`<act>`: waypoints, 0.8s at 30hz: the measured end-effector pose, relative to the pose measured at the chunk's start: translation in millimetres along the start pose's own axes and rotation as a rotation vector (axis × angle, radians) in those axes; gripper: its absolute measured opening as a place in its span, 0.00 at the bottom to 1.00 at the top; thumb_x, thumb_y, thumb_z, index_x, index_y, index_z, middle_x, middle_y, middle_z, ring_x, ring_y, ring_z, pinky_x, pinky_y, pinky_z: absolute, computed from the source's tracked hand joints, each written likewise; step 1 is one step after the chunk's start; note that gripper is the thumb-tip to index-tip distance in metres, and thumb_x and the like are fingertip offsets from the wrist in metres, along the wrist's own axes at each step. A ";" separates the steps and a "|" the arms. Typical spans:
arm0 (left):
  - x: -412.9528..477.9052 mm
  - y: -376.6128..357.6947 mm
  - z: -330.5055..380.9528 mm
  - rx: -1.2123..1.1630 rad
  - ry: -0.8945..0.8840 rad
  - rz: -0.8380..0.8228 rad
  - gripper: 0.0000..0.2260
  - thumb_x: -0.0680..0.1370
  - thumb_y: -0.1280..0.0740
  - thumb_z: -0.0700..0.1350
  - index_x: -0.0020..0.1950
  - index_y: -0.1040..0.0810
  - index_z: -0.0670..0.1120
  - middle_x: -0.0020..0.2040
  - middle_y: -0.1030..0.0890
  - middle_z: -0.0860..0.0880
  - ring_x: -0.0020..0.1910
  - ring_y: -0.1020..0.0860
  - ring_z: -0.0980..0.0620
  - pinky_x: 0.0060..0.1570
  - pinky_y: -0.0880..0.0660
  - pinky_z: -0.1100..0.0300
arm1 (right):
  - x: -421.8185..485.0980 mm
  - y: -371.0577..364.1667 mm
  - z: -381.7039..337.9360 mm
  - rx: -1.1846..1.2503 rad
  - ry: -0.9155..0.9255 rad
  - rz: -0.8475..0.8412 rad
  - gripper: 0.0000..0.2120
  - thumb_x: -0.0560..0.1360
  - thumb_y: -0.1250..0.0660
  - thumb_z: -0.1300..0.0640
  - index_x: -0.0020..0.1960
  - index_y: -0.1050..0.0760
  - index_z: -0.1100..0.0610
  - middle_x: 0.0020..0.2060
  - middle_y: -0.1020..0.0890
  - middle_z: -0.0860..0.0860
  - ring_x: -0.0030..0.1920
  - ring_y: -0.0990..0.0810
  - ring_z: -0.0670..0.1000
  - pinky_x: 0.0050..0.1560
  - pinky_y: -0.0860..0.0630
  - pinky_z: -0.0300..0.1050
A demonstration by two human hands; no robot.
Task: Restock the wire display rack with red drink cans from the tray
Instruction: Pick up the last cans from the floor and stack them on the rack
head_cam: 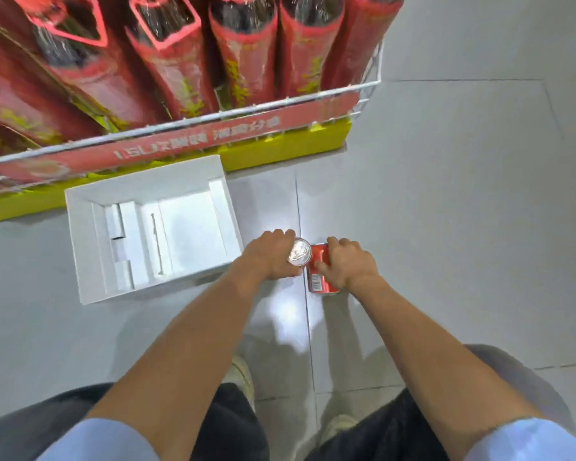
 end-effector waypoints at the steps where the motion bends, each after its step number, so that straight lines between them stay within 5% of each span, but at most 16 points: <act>1: 3.3 -9.2 -2.6 -0.034 -0.003 0.031 0.28 0.73 0.25 0.53 0.66 0.31 0.43 0.61 0.23 0.41 0.61 0.23 0.39 0.54 0.25 0.49 | 4.8 -12.8 0.8 0.042 -0.012 0.012 0.24 0.80 0.36 0.43 0.68 0.31 0.59 0.63 0.23 0.59 0.65 0.24 0.63 0.58 0.24 0.57; 7: 2.6 -30.3 -12.2 -0.334 -0.044 0.365 0.19 0.71 0.27 0.44 0.57 0.31 0.44 0.49 0.22 0.46 0.47 0.23 0.41 0.44 0.24 0.46 | 16.8 -40.3 9.6 0.333 -0.089 0.175 0.34 0.77 0.27 0.43 0.74 0.35 0.60 0.63 0.26 0.61 0.57 0.20 0.66 0.54 0.25 0.55; 13: -16.7 3.3 -2.9 -0.549 0.016 0.328 0.20 0.68 0.22 0.45 0.54 0.27 0.45 0.42 0.19 0.55 0.42 0.21 0.47 0.38 0.28 0.57 | -10.0 0.4 14.6 0.534 -0.116 0.200 0.31 0.72 0.26 0.48 0.71 0.30 0.56 0.59 0.24 0.58 0.57 0.21 0.64 0.53 0.29 0.49; 19: -127.8 151.6 47.9 -0.748 0.018 0.337 0.25 0.61 0.19 0.45 0.55 0.23 0.50 0.48 0.15 0.52 0.48 0.16 0.48 0.43 0.16 0.52 | -135.1 178.1 -20.4 0.645 0.010 0.333 0.38 0.69 0.22 0.47 0.75 0.30 0.55 0.65 0.22 0.56 0.64 0.21 0.58 0.68 0.25 0.54; 24: -263.4 339.2 111.3 -0.859 -0.052 0.453 0.27 0.63 0.17 0.39 0.59 0.20 0.49 0.53 0.14 0.50 0.52 0.15 0.49 0.50 0.18 0.58 | -265.9 384.0 -77.0 0.755 0.198 0.437 0.37 0.67 0.17 0.53 0.73 0.26 0.55 0.57 0.25 0.50 0.58 0.19 0.53 0.61 0.20 0.49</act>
Point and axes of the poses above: each hand's wrist, its own x-axis towards the middle knuckle, its own y-axis out of the back of the hand, z = x × y, the point moved 10 cm from there along x, towards the middle knuckle
